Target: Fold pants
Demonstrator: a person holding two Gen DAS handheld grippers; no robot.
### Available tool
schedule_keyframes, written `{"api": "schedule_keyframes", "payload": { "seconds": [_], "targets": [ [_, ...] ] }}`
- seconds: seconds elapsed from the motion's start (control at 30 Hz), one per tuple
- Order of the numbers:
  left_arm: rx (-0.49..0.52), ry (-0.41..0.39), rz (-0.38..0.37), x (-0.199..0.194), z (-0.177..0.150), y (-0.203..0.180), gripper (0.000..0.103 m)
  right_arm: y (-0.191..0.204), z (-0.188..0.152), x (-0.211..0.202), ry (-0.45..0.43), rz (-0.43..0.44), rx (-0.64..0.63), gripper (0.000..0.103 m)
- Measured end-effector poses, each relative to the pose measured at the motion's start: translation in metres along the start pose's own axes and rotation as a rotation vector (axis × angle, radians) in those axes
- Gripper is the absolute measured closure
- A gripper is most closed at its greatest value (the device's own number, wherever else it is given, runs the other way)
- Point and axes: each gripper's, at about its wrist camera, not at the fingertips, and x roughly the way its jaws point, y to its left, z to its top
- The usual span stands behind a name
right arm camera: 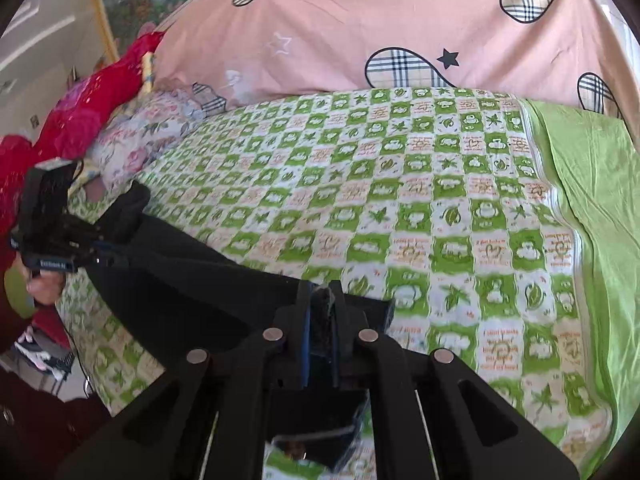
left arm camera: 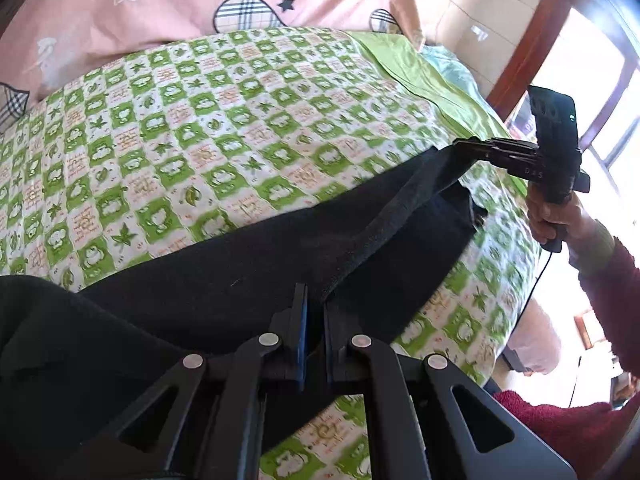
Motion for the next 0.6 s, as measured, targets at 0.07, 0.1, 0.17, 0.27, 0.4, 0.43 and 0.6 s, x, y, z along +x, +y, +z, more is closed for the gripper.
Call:
{"api": "schedule_keyframes", "payload": {
  "seconds": [0.07,0.1,0.17,0.27,0.4,0.43,0.6],
  "targets": [
    [-0.001,0.016,-0.003,0.006,-0.006,-0.004,0.098,0.001,-0.009,0.001,0.020,-0.010,-0.002,0.094],
    [-0.003,0.024,-0.002,0.009,-0.009,-0.004,0.098,0.001,-0.015,0.002,0.033,-0.021,-0.004,0.095],
    [-0.006,0.040,0.001,0.017,-0.016,-0.007,0.098,0.001,-0.026,0.006,0.058,-0.041,-0.011,0.095],
    [-0.003,0.059,0.002,0.025,-0.023,-0.010,0.098,0.003,-0.038,0.011,0.089,-0.071,-0.028,0.095],
    [-0.011,0.069,-0.005,0.032,-0.032,-0.010,0.097,0.004,-0.044,0.009,0.096,-0.097,-0.058,0.095],
    [-0.017,0.070,-0.006,0.033,-0.033,-0.010,0.097,0.005,-0.045,0.010,0.101,-0.106,-0.071,0.095],
    [-0.053,0.080,-0.024,0.038,-0.040,-0.009,0.087,0.005,-0.051,0.010,0.102,-0.111,-0.043,0.090]
  ]
}}
